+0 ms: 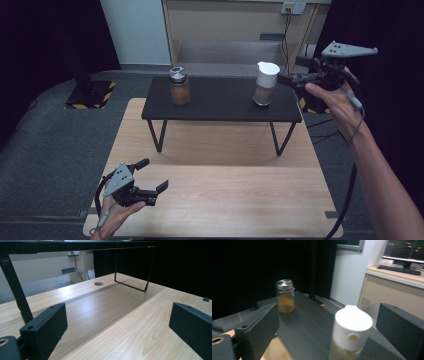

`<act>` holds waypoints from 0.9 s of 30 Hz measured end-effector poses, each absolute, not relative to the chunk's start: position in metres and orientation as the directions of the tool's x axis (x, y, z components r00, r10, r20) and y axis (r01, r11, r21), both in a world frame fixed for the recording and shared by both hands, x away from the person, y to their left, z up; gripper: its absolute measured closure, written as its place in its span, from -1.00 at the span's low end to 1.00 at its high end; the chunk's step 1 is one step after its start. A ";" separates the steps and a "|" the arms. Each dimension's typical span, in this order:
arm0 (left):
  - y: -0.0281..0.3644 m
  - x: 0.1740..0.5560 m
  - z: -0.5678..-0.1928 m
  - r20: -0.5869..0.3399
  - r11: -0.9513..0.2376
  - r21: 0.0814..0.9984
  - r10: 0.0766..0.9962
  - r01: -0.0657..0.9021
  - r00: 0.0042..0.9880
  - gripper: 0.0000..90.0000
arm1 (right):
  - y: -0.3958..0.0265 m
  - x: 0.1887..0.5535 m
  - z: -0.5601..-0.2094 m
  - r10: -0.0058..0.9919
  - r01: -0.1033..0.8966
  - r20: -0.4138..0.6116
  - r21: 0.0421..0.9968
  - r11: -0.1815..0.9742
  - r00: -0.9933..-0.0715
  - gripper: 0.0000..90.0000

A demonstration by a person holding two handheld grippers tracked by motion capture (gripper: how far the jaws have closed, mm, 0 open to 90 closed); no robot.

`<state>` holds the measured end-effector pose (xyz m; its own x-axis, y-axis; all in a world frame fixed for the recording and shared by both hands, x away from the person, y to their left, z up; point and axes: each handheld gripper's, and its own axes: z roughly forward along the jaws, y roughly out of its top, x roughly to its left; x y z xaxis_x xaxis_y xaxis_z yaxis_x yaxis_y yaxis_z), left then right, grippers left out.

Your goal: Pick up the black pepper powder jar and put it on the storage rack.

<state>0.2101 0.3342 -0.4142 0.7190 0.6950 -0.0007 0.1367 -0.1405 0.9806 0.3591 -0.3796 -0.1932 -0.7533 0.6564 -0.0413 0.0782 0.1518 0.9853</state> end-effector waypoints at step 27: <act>0.332 0.213 -0.414 0.010 -0.151 0.980 0.690 0.130 0.724 -0.99 | -0.392 0.278 -0.287 0.583 0.047 -0.088 0.976 0.213 -0.808 -0.92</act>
